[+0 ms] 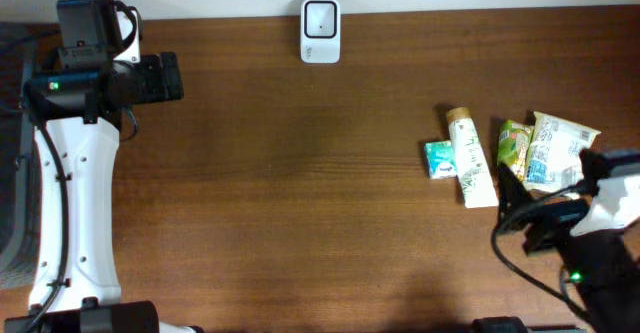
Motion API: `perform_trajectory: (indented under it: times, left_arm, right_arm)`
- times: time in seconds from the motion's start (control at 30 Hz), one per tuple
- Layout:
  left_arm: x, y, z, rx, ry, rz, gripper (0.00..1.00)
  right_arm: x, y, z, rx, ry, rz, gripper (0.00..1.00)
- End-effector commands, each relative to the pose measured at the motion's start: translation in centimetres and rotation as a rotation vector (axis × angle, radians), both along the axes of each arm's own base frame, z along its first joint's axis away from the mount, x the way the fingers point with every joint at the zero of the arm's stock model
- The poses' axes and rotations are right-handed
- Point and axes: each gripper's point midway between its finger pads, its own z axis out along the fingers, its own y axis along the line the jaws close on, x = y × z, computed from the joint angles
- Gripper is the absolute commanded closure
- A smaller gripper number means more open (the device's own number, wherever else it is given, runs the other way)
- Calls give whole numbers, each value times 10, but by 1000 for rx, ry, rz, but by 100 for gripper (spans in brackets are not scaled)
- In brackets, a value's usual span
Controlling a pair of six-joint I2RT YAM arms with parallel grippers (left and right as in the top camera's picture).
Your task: Scan the item barcode
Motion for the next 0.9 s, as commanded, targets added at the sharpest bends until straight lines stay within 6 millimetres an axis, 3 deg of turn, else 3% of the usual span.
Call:
perform_trajectory:
  times: [0.0, 0.1, 0.2, 0.33, 0.47, 0.6, 0.87]
  left_arm:
    - [-2, 2, 8, 0, -21, 16, 1]
    - [-3, 3, 8, 0, -21, 16, 1]
    - [-2, 2, 8, 0, -21, 16, 1]
    - [-2, 2, 8, 0, -21, 16, 1]
    - [-3, 3, 8, 0, -21, 16, 1]
    - [-2, 2, 8, 0, -21, 16, 1]
    - [-3, 3, 8, 0, -21, 16, 1]
  right_arm:
    - [17, 11, -33, 6, -153, 66, 1]
    - [27, 12, -63, -12, -334, 66, 1]
    - [31, 6, -113, -12, -407, 34, 2]
    - [33, -1, -168, -12, -385, -7, 1]
    - [39, -2, -198, -14, -324, -14, 1]
    - [41, 1, -248, -15, -123, 5, 1]
    - [41, 1, -247, -9, -128, 3, 1]
